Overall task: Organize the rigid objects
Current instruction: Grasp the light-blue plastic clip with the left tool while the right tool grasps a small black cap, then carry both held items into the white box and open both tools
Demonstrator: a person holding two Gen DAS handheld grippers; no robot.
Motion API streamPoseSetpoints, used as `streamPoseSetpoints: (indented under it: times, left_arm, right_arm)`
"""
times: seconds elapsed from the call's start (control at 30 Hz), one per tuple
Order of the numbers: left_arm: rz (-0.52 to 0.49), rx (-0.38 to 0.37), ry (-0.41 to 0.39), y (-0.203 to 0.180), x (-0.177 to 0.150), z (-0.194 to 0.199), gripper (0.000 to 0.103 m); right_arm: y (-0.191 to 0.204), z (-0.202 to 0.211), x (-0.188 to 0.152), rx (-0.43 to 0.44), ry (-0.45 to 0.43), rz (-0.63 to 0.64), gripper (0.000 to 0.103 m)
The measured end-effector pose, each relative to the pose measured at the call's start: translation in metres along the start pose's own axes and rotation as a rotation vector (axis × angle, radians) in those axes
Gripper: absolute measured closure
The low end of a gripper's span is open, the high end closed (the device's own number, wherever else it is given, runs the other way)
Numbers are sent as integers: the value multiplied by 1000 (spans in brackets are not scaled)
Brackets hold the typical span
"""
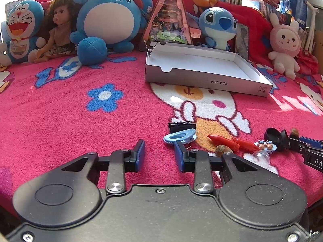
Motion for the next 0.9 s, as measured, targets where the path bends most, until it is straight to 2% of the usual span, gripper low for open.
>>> streamPoseSetpoints:
  times: [0.07, 0.13, 0.27, 0.5, 0.53, 0.57, 0.6, 0.9]
  left_arm:
    - [18, 2, -1, 2, 3, 0, 69]
    - [31, -26, -4, 0, 4, 3, 62]
    - [11, -55, -8, -13, 3, 2, 52]
    - [-25, -15, -14, -29, 2, -8, 54]
    - [-22, -14, -7, -29, 2, -10, 63]
    - [-18, -14, 0, -28, 2, -11, 66]
    - [-13, -15, 5, -28, 3, -12, 66]
    - [-15, -41, -9, -30, 15, 1, 66]
  right_arm:
    - [0, 0, 0, 0, 0, 0, 55]
    - [1, 0, 0, 0, 0, 0, 55]
    - [2, 1, -1, 2, -2, 8, 55]
    - [3, 1, 0, 7, -1, 15, 57]
    - [3, 1, 0, 7, -1, 15, 58]
    - [3, 1, 0, 7, -1, 16, 62]
    - [3, 1, 0, 6, -3, 15, 65]
    - [5, 10, 9, 2, -35, 23, 65]
Point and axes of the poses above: each gripper's, at about its wrist camera, not at the fingertips, and z roughly against the way its jaws point, y to its left, x to its top, the point moved 2 cm from there along -z, roughly the way its jaws point, and after that the axes turned 6 degrees about z, right-handed, at the moved point
